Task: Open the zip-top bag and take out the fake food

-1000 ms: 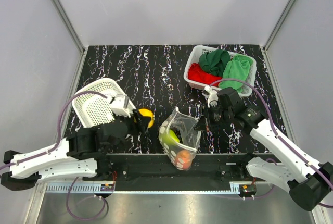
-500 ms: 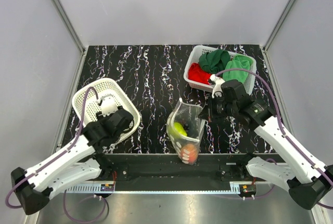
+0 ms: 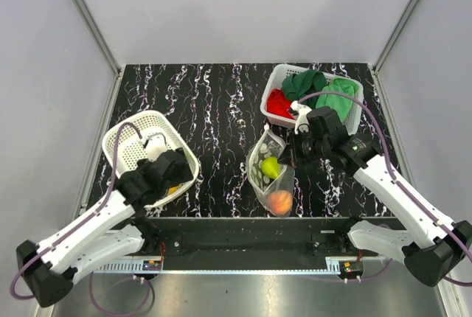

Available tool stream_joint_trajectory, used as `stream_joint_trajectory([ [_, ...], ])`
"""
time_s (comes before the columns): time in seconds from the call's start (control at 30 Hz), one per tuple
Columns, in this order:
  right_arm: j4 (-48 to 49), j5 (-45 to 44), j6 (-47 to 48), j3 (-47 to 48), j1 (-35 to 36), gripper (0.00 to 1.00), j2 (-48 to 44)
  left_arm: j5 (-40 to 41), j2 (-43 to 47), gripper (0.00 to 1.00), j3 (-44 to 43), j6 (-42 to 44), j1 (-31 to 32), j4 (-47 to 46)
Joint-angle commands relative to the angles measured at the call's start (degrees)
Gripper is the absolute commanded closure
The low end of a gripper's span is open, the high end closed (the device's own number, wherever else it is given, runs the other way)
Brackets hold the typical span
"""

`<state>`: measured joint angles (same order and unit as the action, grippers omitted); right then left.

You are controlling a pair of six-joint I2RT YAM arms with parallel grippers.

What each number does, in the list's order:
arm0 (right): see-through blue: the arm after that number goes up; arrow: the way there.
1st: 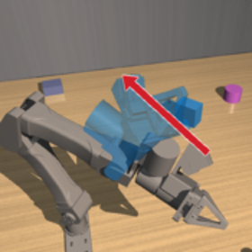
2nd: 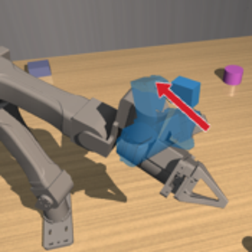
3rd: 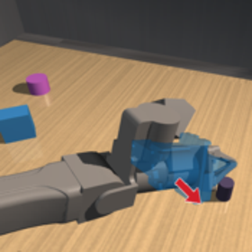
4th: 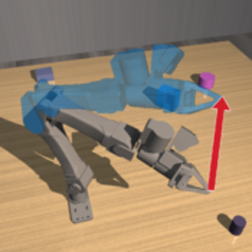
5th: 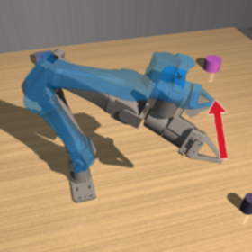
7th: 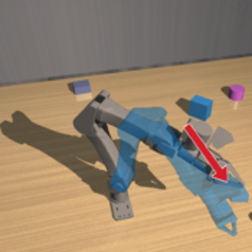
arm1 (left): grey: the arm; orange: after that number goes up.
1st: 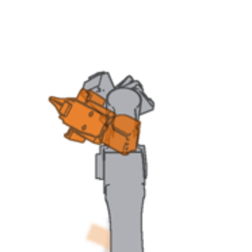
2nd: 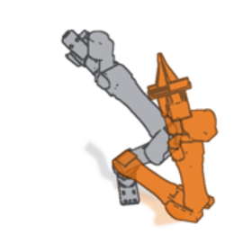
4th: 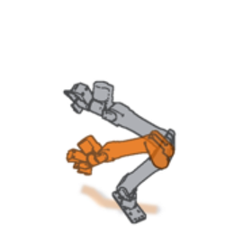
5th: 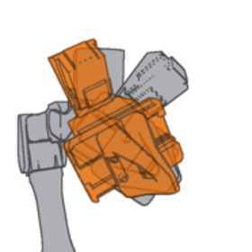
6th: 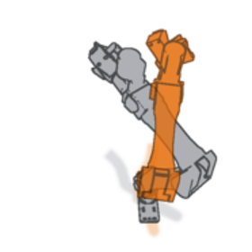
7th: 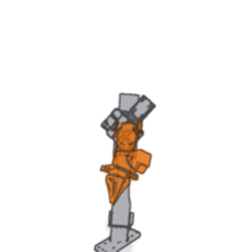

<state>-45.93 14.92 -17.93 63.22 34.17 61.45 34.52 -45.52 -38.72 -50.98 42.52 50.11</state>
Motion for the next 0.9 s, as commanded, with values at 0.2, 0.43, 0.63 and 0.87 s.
stream_joint_trajectory([
  [0.2, 8.75, 15.92, -2.01, -3.63, 0.10, 1.00, -0.36, -39.14, 3.44, 0.20, -4.44, 11.96, 1.76, -36.06],
  [0.43, 11.30, 23.04, -3.68, -5.39, 0.10, 1.00, -0.01, -25.92, -13.08, 0.28, -13.21, 19.07, 20.92, -43.16],
  [0.63, 11.22, 23.49, -4.92, -6.36, 0.02, 1.00, -1.86, -20.91, -25.13, 0.51, -18.85, 18.47, 26.21, -42.47],
  [0.87, 10.51, 22.96, -5.62, -8.55, 0.10, 1.00, -2.91, -16.77, -30.49, 0.65, -18.41, 17.23, 27.96, -40.44],
])
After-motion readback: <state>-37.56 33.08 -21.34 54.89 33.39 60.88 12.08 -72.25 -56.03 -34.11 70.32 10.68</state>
